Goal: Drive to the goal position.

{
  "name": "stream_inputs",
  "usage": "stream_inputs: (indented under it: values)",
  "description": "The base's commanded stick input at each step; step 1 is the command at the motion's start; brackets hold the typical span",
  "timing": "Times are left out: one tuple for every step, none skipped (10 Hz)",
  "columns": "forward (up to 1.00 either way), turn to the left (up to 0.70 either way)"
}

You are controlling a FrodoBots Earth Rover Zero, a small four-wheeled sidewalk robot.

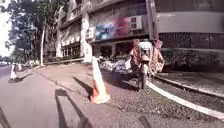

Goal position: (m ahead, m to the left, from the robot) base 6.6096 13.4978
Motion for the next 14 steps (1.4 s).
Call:
stream_inputs:
  values:
    - [0.00,0.00]
    - [0.00,0.00]
    - [0.00,0.00]
    - [0.00,0.00]
    - [0.04,0.00]
    - [0.41,0.00]
    - [0.45,0.00]
    - [0.18,0.00]
    - [0.00,0.00]
    - [0.00,0.00]
    - [0.05,0.00]
    - [0.30,0.00]
    - [0.32,0.00]
    - [0.12,0.00]
